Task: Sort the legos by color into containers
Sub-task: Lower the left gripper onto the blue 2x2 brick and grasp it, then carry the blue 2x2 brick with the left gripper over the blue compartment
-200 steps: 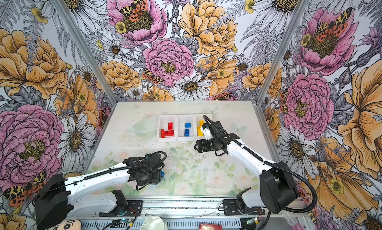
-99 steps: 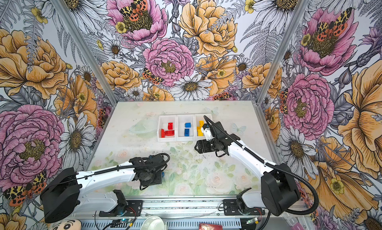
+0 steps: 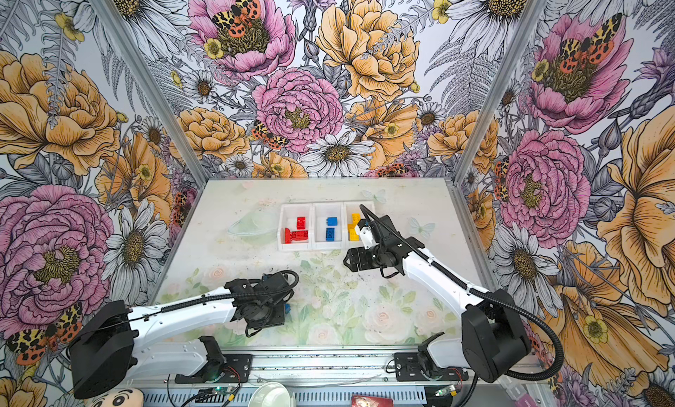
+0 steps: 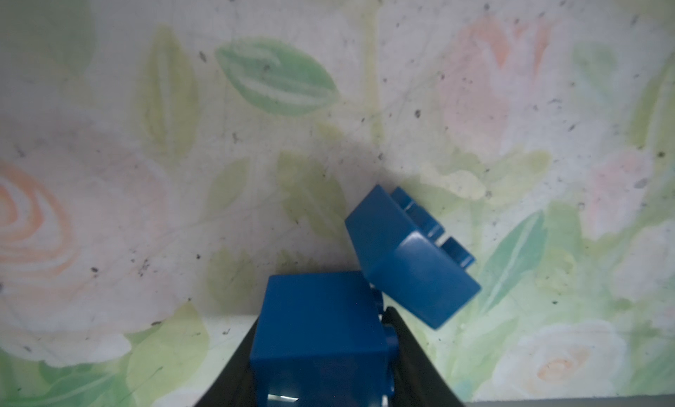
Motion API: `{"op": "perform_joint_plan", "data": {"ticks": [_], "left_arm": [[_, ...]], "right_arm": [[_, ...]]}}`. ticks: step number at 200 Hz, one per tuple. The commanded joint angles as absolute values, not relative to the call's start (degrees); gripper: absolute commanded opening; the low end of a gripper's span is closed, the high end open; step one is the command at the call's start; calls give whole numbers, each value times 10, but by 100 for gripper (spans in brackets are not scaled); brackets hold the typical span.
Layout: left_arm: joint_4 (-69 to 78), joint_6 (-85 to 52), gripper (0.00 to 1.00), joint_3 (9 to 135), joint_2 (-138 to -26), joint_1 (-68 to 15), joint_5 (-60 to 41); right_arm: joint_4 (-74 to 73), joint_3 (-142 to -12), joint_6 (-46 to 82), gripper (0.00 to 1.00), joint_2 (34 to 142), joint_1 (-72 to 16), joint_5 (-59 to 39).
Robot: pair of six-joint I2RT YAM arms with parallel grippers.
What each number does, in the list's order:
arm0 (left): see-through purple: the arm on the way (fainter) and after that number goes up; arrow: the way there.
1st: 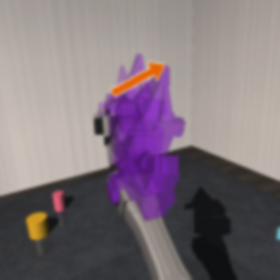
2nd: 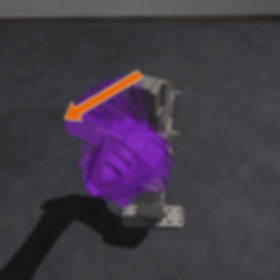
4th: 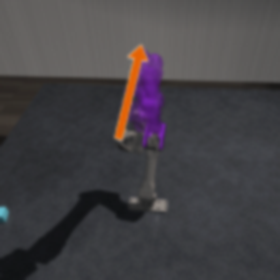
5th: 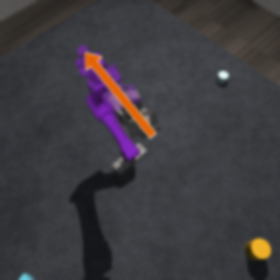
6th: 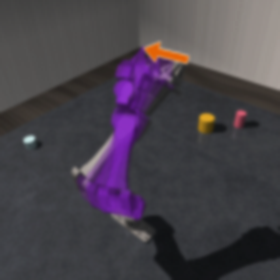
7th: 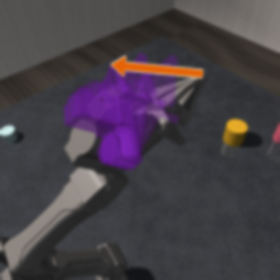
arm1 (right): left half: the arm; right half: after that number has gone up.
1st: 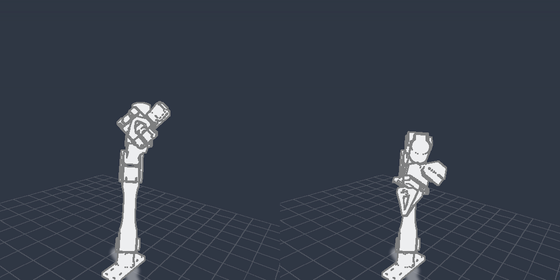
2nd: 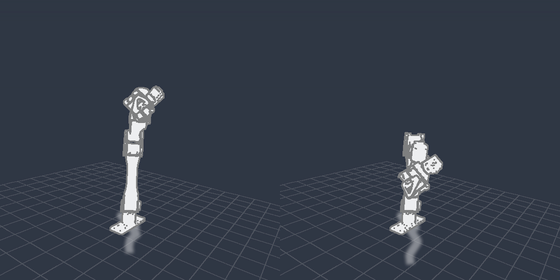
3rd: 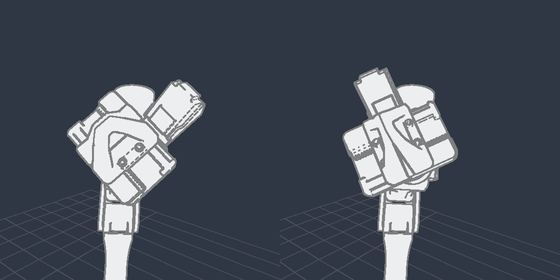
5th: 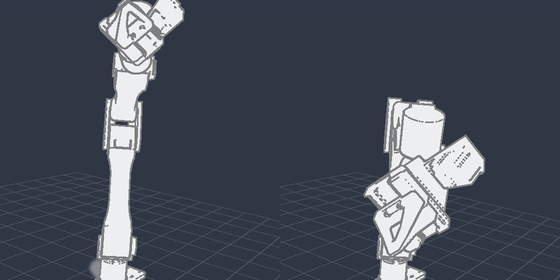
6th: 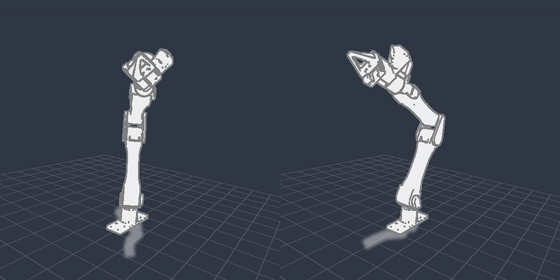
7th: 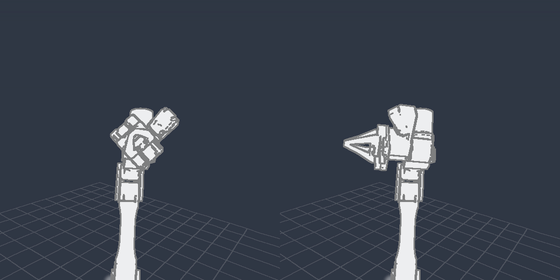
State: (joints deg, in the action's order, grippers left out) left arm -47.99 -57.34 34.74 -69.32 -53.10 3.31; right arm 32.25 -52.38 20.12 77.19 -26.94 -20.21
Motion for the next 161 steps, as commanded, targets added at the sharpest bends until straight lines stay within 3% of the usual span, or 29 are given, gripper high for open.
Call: {"op": "perform_joint_plan", "data": {"ticks": [1, 76, 161], "left_arm": [[-486, -589, 42, 346, -665, -538, 38], [-574, -617, 40, 367, -584, -541, 93], [-586, -547, 39, 462, -599, -487, 116]], "right_arm": [[316, -516, 205, 83, 756, -273, -198], [316, -516, 207, 83, 754, -273, -199], [316, -500, 217, 83, 739, -273, -201]]}}
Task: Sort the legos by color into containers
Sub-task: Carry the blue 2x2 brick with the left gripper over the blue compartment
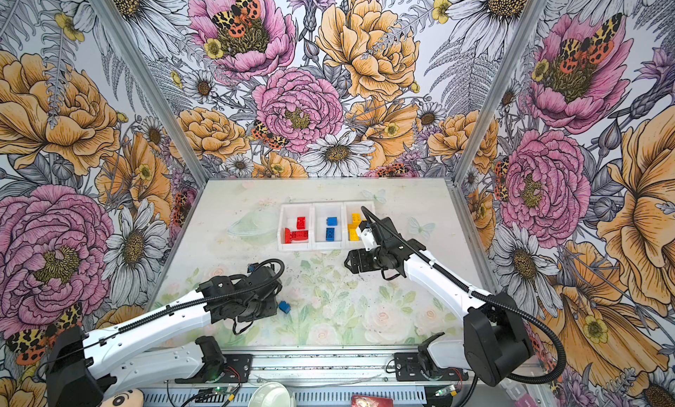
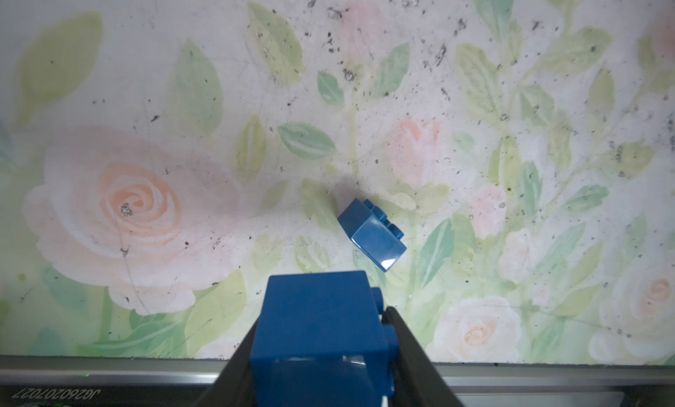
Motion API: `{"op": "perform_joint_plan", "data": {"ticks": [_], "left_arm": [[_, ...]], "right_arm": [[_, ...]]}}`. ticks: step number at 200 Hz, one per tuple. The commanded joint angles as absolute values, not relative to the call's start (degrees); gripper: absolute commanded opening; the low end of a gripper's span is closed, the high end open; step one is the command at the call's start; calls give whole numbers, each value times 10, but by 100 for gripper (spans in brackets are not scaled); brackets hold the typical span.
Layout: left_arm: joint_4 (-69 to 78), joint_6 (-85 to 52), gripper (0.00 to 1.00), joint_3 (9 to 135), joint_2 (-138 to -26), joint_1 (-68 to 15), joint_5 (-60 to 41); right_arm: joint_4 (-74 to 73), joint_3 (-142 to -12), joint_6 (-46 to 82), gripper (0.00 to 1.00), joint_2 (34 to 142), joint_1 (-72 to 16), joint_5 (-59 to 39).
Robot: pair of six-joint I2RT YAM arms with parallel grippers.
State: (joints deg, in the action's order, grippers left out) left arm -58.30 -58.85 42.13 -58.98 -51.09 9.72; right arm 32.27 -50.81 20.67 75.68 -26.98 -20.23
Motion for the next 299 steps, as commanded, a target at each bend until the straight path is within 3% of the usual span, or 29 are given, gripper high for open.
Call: {"op": "perform_joint_plan", "data": {"ticks": [1, 60, 299], "left_arm": [[-586, -545, 39, 464, -601, -486, 116], [-541, -443, 38, 577, -697, -427, 110], [-396, -288, 39, 1008, -1174, -367, 39]], "right_arm": [[316, -499, 217, 83, 739, -273, -202], [315, -491, 221, 84, 730, -274, -199], [316, -474, 233, 85, 700, -272, -186]]}}
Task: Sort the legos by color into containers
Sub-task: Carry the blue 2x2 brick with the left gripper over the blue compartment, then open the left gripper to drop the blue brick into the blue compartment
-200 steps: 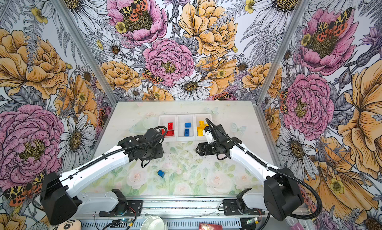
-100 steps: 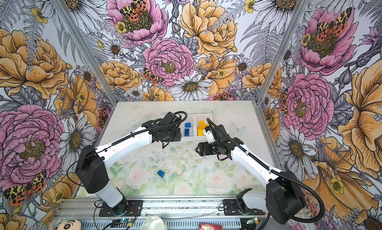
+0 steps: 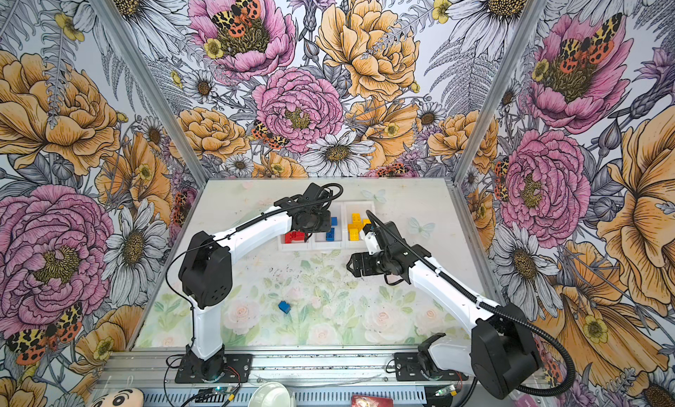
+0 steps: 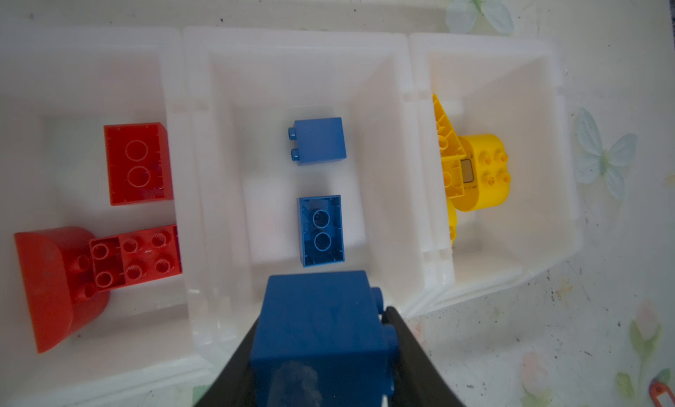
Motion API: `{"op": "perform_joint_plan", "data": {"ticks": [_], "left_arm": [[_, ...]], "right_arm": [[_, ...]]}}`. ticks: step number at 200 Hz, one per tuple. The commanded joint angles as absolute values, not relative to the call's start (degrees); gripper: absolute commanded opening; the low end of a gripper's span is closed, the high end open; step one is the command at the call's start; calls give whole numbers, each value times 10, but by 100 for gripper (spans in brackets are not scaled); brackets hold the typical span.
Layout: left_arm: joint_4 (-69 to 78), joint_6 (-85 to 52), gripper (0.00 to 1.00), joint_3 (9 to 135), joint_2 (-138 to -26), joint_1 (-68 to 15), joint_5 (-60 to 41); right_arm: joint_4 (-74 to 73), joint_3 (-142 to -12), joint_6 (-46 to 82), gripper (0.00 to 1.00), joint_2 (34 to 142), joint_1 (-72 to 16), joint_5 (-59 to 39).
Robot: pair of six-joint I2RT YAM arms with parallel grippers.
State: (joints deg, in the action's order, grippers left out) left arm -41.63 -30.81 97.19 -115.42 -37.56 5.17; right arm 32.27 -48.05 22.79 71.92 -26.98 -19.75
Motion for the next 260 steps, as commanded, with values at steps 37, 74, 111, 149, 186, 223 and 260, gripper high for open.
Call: {"op": "perform_joint_plan", "data": {"ticks": [37, 74, 111, 149, 186, 223, 260], "left_arm": [[-396, -278, 39, 1054, -1218, -356, 34], [-396, -277, 45, 1080, -1251, -349, 32], [-397, -275, 58, 1087, -1257, -348, 32], [-396, -273, 66, 1082, -1249, -349, 35], [-396, -272, 68, 1074, -1234, -352, 36], [-396, -275, 70, 1064, -1212, -361, 32], [-396, -283, 73, 1011, -1164, -377, 31]], "right_arm": [[316, -472, 234, 85, 697, -272, -187], [316, -474, 234, 85, 695, -272, -185], [316, -473, 235, 85, 696, -272, -185], [316, -475, 235, 86, 699, -272, -186], [316, -477, 235, 86, 700, -272, -186], [316, -476, 235, 86, 699, -272, -186], [316, -472, 233, 86, 696, -272, -185]]}}
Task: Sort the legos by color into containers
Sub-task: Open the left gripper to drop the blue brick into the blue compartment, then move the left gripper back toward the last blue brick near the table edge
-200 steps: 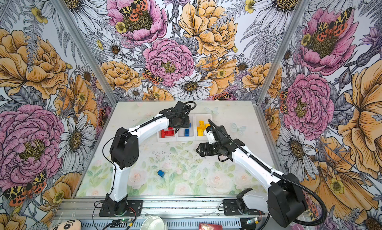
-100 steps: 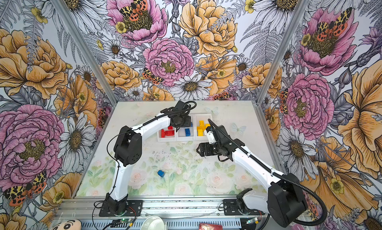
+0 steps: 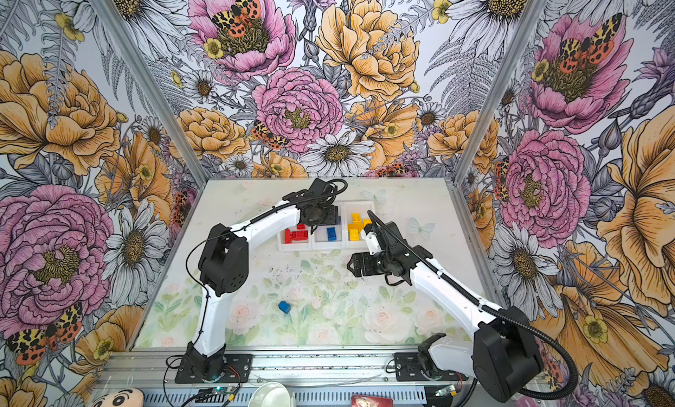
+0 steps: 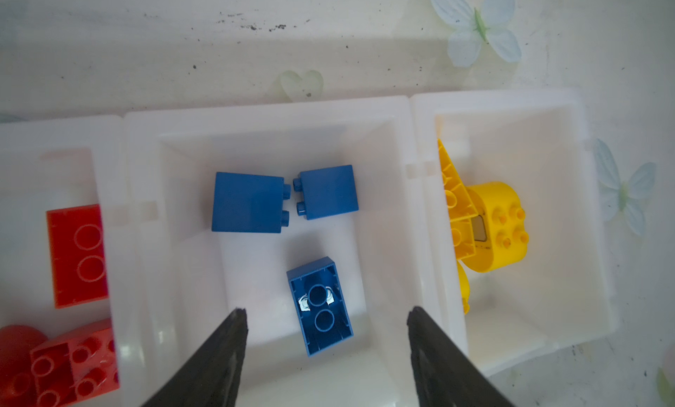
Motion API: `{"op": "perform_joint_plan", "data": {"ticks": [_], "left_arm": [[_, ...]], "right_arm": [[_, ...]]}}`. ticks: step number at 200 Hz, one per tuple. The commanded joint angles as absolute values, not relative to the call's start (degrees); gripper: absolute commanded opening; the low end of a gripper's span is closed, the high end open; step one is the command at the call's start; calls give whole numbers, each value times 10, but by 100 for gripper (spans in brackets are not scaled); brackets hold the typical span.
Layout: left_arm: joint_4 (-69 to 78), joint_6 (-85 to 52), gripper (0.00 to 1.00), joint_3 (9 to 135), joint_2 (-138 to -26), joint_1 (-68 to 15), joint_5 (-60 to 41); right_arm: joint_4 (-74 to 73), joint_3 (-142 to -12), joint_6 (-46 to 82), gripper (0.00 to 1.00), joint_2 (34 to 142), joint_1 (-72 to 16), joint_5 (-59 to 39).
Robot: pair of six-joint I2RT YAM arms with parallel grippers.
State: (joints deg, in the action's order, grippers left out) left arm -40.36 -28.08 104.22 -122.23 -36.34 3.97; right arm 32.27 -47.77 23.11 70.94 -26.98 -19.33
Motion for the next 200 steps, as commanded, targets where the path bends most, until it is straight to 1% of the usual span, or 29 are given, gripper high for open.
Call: {"op": "perform_joint_plan", "data": {"ticks": [1, 56, 91, 120, 158, 200], "left_arm": [[-396, -284, 73, 1009, -1163, -378, 32], [-396, -330, 80, 865, -1039, -407, 44], [-398, -390, 82, 765, -948, -429, 47], [-409, -453, 86, 688, -879, -447, 55], [-458, -512, 92, 641, -810, -467, 77], [-514, -558, 94, 610, -749, -473, 91]], "right_arm": [[316, -472, 233, 86, 696, -272, -185], [316, -468, 227, 86, 696, -270, -188], [316, -465, 228, 86, 693, -268, -189], [316, -461, 229, 86, 690, -269, -191], [316, -465, 228, 86, 696, -270, -194], [316, -468, 227, 86, 699, -271, -196]]}}
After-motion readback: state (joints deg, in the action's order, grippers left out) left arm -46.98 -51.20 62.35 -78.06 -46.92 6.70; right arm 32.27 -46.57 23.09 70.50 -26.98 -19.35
